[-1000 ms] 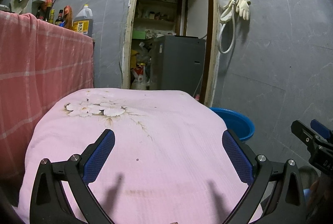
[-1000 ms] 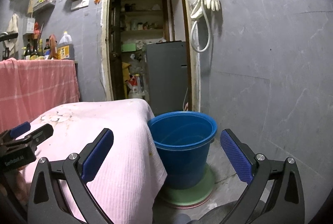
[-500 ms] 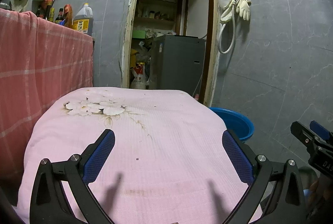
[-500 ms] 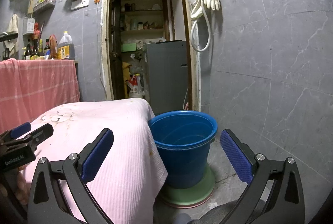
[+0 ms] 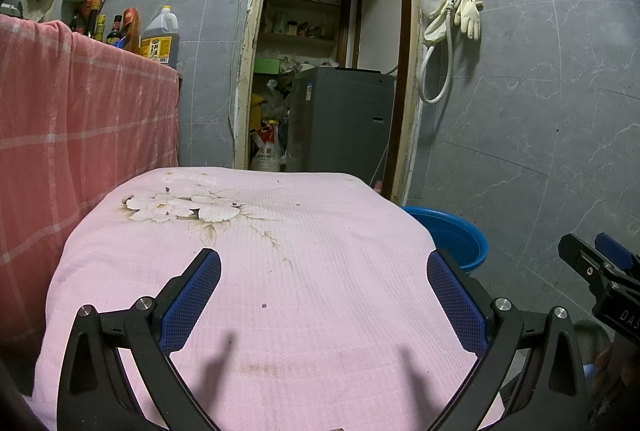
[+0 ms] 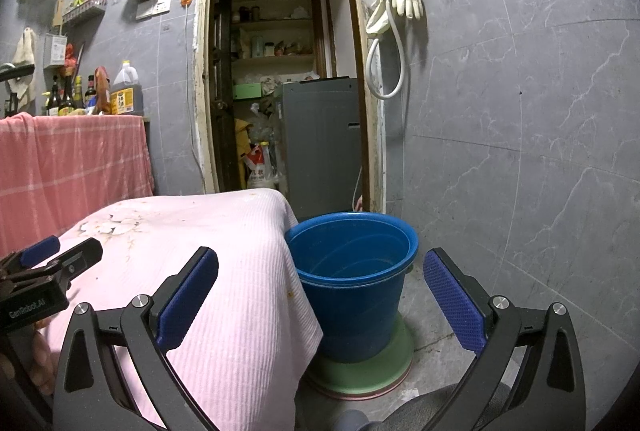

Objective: Collect trash

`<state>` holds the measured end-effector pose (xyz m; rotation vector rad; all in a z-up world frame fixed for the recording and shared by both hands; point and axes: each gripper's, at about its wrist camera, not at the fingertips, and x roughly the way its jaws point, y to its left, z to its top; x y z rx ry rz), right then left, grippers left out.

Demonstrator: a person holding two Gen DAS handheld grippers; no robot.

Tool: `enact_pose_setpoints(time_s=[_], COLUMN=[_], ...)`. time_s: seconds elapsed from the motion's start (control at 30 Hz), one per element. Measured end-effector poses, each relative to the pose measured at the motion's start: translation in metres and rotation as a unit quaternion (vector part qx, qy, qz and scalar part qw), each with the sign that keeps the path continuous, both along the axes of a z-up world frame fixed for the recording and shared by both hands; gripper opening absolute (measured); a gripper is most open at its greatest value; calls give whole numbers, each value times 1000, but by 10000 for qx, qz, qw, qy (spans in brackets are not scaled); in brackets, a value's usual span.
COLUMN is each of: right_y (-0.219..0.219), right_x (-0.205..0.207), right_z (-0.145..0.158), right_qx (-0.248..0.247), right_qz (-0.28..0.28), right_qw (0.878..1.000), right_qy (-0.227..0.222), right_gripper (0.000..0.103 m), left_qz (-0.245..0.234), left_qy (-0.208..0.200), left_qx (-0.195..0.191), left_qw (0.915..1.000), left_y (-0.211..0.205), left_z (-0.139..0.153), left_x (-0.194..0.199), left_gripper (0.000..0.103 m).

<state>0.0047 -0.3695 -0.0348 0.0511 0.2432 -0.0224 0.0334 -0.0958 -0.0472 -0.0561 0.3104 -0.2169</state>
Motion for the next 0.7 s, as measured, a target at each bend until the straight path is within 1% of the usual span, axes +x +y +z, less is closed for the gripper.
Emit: enact_pose_setpoints(time_s=[0.7], right_y=[1], right_x=[0], right_z=[0], right_qx=[7], right_qz=[-3], right_qw=[10000], right_qy=[3], right_gripper=[103], left_qz=[-7], left_qy=[10], left_qx=[-8], left_qw=[10000], left_y=[2], left_z=[-1], left_x=[0], left_gripper=[101])
